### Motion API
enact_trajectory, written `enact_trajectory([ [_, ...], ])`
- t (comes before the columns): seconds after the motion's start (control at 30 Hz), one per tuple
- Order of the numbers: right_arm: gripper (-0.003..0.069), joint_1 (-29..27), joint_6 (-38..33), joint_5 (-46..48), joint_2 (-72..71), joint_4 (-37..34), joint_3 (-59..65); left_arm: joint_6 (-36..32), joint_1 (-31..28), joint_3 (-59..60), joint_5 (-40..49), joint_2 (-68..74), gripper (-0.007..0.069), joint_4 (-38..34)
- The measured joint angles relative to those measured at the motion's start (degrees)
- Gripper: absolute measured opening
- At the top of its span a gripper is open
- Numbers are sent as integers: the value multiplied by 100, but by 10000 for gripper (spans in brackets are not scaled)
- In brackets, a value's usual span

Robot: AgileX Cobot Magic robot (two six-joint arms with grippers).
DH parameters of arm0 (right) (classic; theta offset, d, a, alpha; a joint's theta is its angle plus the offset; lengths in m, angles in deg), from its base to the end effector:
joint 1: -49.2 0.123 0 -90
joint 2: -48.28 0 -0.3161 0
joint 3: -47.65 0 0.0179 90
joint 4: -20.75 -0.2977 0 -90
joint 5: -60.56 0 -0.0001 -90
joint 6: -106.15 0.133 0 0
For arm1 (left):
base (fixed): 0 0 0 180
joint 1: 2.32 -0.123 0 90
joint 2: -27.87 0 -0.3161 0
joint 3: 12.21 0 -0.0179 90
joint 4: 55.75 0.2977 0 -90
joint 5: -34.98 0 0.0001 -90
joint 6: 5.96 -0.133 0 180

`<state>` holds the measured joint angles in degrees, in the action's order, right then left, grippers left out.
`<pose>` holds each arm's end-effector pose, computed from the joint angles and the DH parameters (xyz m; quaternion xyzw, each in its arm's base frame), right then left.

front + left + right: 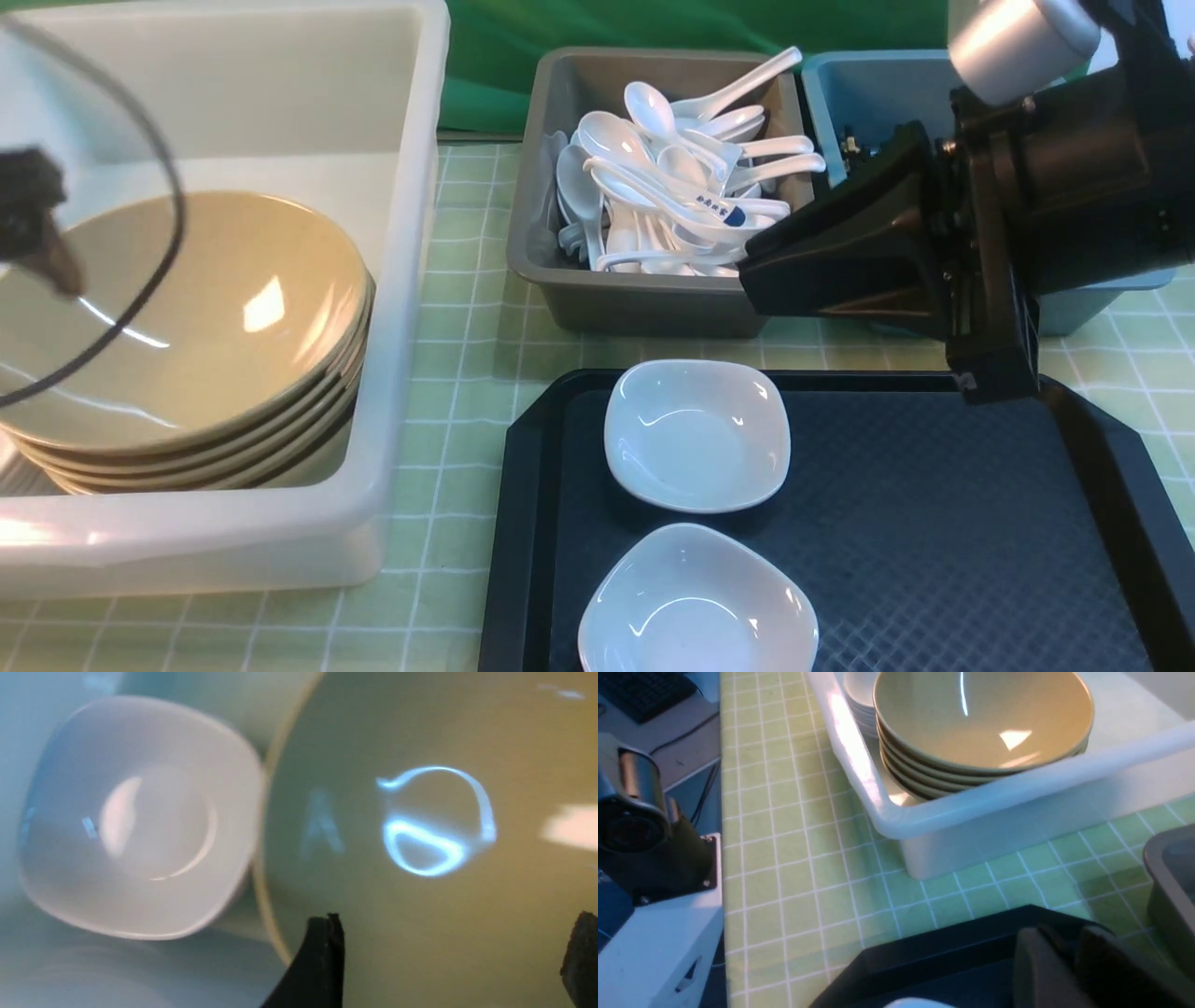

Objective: On green table put chopsticks spoon bowls plates into blue grey white boxes.
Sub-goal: 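Place the tan bowl onto the bowl stack in the left bin with the left gripper, then grasp the small white bowl on the black tray by its rim with the left gripper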

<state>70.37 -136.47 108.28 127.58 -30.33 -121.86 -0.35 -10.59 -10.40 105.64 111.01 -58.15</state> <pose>0.2787 0.1901 0.3911 -0.4464 0.7293 0.2607 0.4482 0.3095 0.0397 0.3598 -0.1207 0.9697 -0.0159 0.2116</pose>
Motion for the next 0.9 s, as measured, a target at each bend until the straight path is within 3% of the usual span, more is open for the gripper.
enact_trajectory([
  [0.13,128,0,310,9,-219,379,0,-480,856,-3,-180,-415,607,-668],
  [0.2,131,0,616,19,-435,603,0,-944,1495,118,-749,-360,583,-1394],
  [0.3,136,0,892,33,-628,703,0,-1329,2160,240,-1255,54,549,-2122],
  [0.43,142,0,1128,106,-875,820,0,-1856,2933,264,-1620,1047,500,-2579],
  [0.6,150,0,1277,169,-1047,1141,0,-1925,3268,264,-1968,2185,450,-2675],
  [0.9,162,0,1322,241,-1052,1383,0,-1959,3277,-436,-2143,3617,446,-2675],
])
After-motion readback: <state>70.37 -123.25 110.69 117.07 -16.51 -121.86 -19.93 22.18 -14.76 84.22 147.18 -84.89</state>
